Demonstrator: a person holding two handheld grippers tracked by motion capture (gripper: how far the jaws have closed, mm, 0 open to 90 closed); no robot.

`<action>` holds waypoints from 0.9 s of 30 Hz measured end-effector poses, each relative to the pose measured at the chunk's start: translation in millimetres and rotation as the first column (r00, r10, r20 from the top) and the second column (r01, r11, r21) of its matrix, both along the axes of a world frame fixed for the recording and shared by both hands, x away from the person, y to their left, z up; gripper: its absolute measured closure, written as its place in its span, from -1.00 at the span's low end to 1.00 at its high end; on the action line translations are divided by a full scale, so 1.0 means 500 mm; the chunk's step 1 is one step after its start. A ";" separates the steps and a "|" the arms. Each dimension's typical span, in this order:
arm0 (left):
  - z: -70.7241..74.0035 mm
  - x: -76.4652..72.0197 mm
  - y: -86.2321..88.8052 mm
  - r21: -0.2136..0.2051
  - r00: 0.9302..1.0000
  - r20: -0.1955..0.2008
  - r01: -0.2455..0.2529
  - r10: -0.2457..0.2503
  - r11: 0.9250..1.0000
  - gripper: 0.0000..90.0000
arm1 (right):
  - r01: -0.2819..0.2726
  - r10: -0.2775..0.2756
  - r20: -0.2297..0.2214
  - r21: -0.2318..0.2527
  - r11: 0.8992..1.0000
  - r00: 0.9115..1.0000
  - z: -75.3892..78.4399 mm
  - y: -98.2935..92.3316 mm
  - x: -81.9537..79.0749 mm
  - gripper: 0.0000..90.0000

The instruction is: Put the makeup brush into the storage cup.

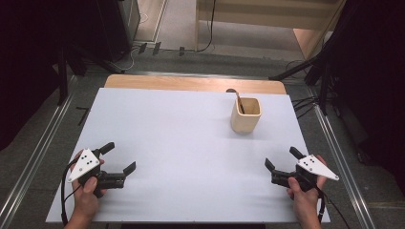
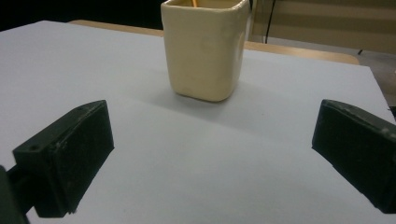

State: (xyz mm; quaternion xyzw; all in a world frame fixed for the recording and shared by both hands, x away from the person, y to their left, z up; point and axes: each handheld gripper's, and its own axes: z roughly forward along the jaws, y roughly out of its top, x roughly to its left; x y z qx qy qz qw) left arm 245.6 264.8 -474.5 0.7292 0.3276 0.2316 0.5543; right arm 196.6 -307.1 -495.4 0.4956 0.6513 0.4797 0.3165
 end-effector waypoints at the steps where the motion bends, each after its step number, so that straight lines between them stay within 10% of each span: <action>1: 0.000 0.000 0.000 0.000 1.000 0.000 0.000 0.000 1.000 -1.00 | 0.000 0.000 0.000 0.000 1.000 1.000 0.000 0.000 0.000 -1.00; 27: 0.003 0.000 -0.006 0.003 1.000 0.009 0.011 -0.011 1.000 -1.00 | 0.014 -0.014 -0.008 0.007 1.000 1.000 -0.010 -0.004 -0.005 -1.00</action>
